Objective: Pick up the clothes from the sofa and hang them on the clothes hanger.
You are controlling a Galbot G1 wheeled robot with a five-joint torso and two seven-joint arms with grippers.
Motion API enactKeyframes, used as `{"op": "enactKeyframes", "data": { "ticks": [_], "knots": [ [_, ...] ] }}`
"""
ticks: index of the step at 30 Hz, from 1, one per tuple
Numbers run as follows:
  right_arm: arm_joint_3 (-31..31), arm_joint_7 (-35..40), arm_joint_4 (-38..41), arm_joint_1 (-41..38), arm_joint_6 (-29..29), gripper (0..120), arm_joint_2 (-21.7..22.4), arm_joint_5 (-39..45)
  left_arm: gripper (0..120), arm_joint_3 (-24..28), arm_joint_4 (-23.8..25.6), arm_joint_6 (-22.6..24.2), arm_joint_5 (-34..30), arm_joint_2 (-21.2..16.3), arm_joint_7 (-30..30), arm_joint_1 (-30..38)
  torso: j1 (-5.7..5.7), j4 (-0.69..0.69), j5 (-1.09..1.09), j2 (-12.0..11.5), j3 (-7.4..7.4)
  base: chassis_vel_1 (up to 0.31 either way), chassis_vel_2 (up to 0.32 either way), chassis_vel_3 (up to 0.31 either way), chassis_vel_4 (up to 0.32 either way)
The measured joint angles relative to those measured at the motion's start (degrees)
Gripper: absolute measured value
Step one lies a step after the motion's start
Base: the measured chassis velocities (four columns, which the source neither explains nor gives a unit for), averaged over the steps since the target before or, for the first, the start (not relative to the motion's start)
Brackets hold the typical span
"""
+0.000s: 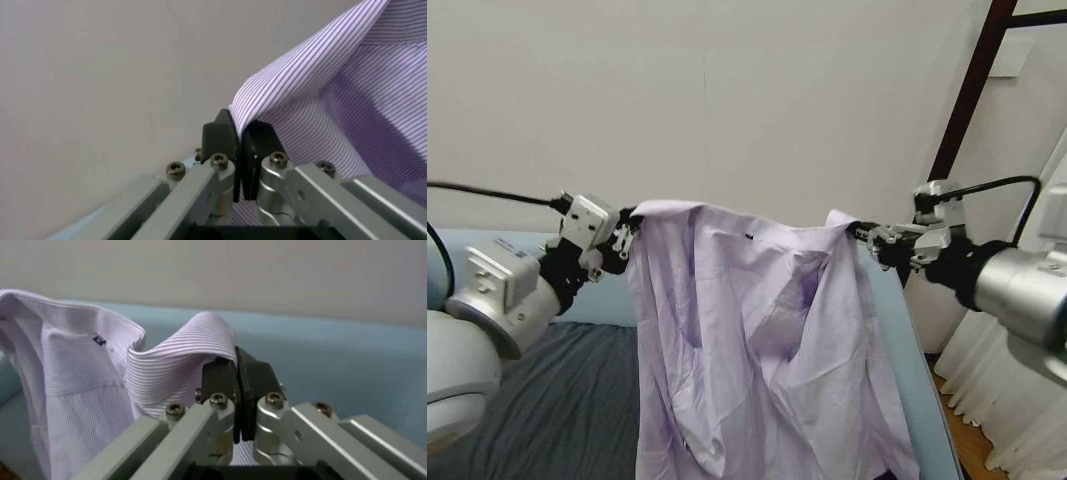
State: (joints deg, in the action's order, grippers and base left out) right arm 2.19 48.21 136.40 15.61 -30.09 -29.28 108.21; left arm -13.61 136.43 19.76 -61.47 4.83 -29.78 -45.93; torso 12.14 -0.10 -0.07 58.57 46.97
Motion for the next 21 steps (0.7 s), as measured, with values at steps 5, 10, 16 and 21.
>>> {"op": "enactKeyframes", "data": {
  "ticks": [5,10,16,21],
  "knots": [
    [10.2,-3.4,-12.4,1.2,0.0,0,-12.0,-10.3,0,7.2,-7.2,-0.8,1.8,3.8,0.8,0.7,0.01,0.10,0.03,0.0,0.01,0.000,0.000,0.000,0.000],
    [14.9,-6.5,-23.3,3.9,0.8,0,-21.7,-19.5,0,20.5,-18.1,-4.0,5.9,12.8,2.7,6.2,0.01,0.02,0.03,0.0,0.01,0.000,0.000,0.000,0.000],
    [15.8,-12.8,-37.2,6.5,2.4,0,-28.8,-29.7,0,35.0,-32.1,-9.6,10.3,27.1,2.9,12.8,0.02,0.03,0.01,0.0,0.02,0.000,0.000,0.000,0.000],
    [13.5,-15.9,-46.0,9.9,3.3,0,-28.9,-37.0,0,40.6,-45.7,-12.6,14.2,41.3,2.7,19.0,0.02,-0.01,0.04,0.0,0.01,0.000,0.000,0.000,0.000]
  ]
}}
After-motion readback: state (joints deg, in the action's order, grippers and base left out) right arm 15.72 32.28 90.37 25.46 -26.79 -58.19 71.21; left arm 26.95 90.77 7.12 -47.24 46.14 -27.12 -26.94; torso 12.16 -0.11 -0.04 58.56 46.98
